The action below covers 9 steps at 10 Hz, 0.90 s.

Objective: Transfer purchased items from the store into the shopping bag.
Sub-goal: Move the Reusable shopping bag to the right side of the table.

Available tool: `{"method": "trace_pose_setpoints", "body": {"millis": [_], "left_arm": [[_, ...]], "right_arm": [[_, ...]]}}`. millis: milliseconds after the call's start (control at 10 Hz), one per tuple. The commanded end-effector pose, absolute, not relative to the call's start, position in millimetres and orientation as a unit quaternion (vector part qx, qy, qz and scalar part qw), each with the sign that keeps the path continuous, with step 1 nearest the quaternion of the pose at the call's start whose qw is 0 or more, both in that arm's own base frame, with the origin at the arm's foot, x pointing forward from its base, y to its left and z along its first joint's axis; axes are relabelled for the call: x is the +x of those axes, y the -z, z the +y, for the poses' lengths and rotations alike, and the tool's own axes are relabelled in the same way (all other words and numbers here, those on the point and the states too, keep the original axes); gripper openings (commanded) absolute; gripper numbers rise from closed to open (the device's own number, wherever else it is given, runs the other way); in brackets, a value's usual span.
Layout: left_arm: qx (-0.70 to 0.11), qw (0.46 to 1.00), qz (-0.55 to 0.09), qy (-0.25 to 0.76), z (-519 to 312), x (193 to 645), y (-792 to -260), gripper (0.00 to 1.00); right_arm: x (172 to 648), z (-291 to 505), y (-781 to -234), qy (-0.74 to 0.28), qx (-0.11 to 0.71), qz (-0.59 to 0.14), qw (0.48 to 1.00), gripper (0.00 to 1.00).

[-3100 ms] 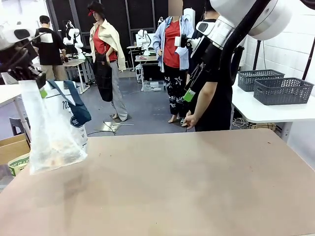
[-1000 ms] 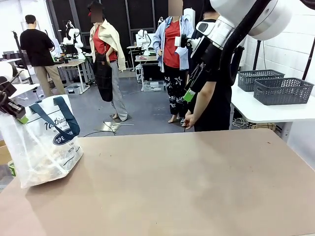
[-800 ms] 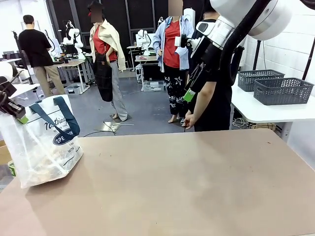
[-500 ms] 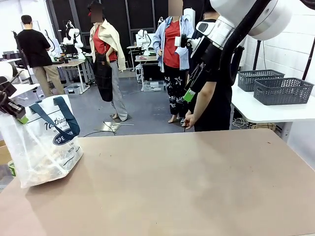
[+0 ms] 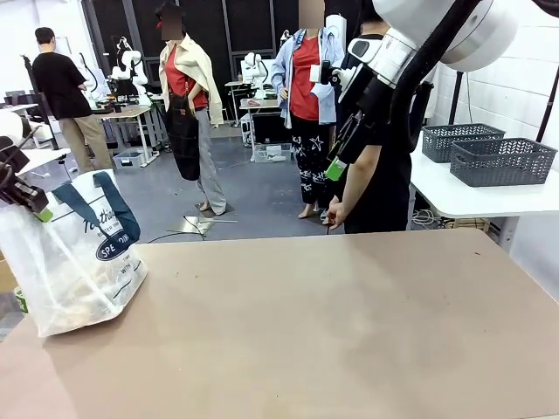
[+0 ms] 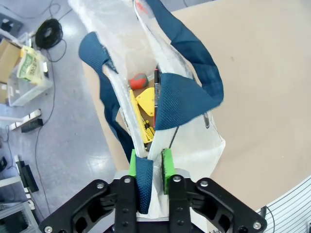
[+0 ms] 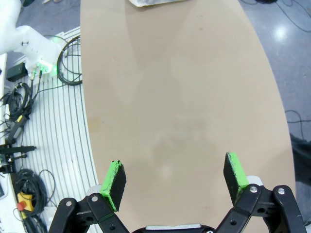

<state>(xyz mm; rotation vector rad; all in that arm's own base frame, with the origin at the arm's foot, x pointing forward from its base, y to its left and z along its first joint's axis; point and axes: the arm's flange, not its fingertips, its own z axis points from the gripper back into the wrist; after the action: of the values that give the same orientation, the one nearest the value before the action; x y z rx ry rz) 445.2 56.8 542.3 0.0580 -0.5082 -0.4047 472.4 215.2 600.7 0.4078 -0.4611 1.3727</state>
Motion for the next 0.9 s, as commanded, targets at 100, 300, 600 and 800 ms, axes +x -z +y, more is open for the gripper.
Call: {"method": "trace_pose_setpoints", "body": {"millis": [100, 300, 600, 800], "left_arm": [[0.033, 0.949, -0.269, 0.163, 57.8, 430.1, -549.1, 1.00], [0.031, 0.947, -0.278, 0.159, 60.5, 420.1, -553.0, 1.00], [0.027, 0.944, -0.285, 0.166, 59.7, 417.4, -553.9, 1.00], [0.024, 0.943, -0.286, 0.166, 61.4, 414.6, -554.0, 1.00]], "right_arm": [[472.1, 214.1, -599.0, -0.628, 0.177, -0.204, 0.729, 1.00], [472.1, 214.1, -599.0, -0.628, 0.177, -0.204, 0.729, 1.00], [472.1, 214.1, -599.0, -0.628, 0.177, -0.204, 0.729, 1.00], [472.1, 214.1, -599.0, -0.628, 0.177, -0.204, 0.729, 1.00]]}}
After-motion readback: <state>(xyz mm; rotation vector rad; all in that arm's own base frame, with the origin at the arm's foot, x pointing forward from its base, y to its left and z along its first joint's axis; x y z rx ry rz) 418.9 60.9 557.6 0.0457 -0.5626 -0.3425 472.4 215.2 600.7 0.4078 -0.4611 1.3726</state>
